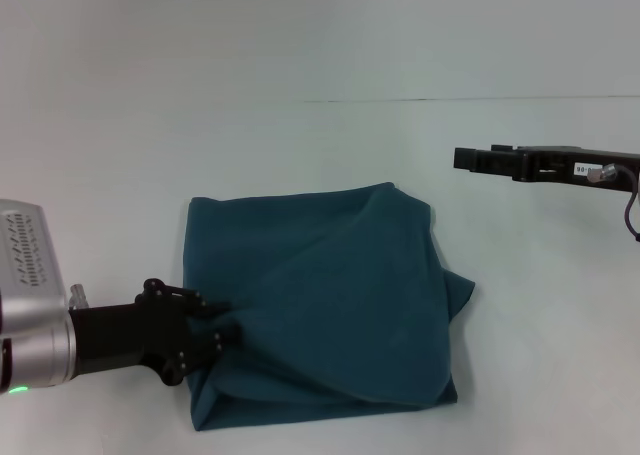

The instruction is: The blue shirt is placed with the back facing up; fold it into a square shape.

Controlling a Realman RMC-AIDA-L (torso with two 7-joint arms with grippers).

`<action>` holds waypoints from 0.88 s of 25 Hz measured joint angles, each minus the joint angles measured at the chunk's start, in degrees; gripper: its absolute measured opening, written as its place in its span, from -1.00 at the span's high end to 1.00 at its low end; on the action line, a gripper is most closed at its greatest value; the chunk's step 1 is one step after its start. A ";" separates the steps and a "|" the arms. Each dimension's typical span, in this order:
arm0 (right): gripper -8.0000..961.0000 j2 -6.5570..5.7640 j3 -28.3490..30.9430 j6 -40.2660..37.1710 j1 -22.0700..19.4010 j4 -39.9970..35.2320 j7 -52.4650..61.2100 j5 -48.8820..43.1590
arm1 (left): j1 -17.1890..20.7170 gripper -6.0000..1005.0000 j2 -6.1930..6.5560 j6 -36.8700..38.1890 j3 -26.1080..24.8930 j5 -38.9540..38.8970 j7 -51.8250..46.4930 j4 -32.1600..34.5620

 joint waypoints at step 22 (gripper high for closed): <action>-0.48 0.95 -9.37 3.45 11.58 17.34 -9.77 0.92 | 1.76 -0.64 0.56 27.01 -18.61 -6.51 0.92 8.32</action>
